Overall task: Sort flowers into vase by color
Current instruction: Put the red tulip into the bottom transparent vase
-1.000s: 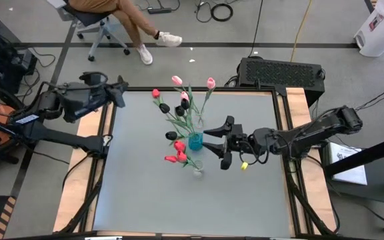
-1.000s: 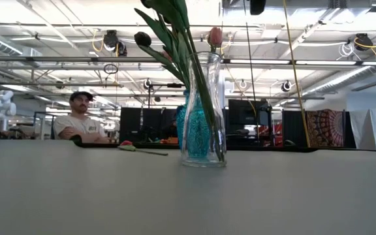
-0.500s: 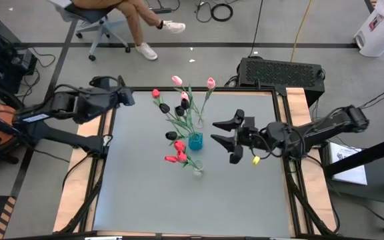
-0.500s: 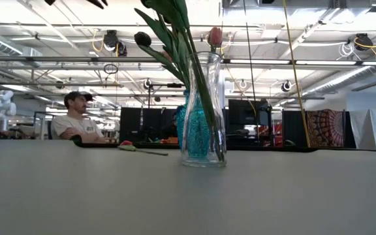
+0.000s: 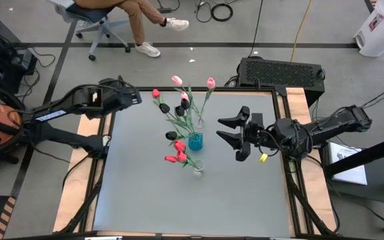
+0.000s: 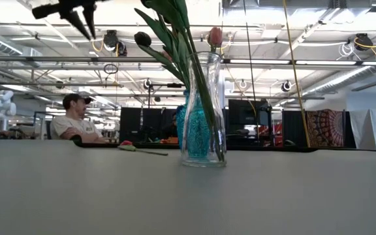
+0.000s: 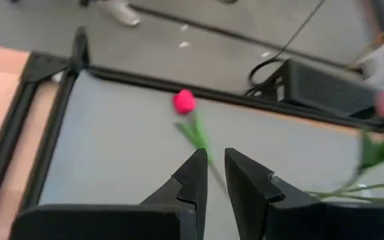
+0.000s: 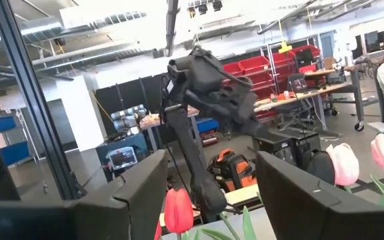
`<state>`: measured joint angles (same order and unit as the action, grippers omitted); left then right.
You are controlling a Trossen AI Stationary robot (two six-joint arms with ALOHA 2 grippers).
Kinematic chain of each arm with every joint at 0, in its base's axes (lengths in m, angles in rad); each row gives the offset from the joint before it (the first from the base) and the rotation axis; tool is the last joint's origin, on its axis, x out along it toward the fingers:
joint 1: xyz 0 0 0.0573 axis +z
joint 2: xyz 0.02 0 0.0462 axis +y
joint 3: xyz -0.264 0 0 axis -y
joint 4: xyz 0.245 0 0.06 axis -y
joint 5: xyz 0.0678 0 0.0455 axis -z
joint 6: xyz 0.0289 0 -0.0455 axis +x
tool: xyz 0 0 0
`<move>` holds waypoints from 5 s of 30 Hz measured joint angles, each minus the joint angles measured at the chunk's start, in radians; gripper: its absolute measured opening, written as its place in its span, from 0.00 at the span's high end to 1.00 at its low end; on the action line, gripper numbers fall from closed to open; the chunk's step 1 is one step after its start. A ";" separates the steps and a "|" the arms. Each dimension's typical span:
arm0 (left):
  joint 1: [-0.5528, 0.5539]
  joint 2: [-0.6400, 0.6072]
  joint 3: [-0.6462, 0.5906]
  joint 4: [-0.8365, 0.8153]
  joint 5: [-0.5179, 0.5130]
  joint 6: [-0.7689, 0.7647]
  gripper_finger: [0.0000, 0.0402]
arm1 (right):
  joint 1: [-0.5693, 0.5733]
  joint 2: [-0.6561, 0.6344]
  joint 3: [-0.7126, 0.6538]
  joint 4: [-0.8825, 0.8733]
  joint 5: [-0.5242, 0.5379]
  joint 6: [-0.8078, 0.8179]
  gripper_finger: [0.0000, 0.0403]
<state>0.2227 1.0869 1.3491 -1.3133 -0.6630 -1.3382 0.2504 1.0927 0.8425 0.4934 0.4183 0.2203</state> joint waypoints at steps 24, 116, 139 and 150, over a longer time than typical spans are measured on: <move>0.350 0.206 0.000 -0.031 0.270 0.200 0.85 | 0.076 0.000 0.000 -0.046 -0.006 0.000 0.46; 0.510 0.826 0.000 0.476 0.584 -0.018 0.62 | 0.206 -0.137 0.000 -0.146 0.296 -0.048 0.46; 0.488 0.882 0.000 0.477 0.631 -0.008 0.62 | 0.207 -0.137 0.000 -0.147 0.317 -0.048 0.46; 0.488 0.905 -0.001 0.492 0.628 0.010 0.62 | 0.207 -0.136 0.000 -0.147 0.319 -0.049 0.46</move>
<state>0.7109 1.9919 1.3479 -0.8214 -0.0351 -1.3285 0.4572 0.9562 0.8425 0.3466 0.7377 0.1718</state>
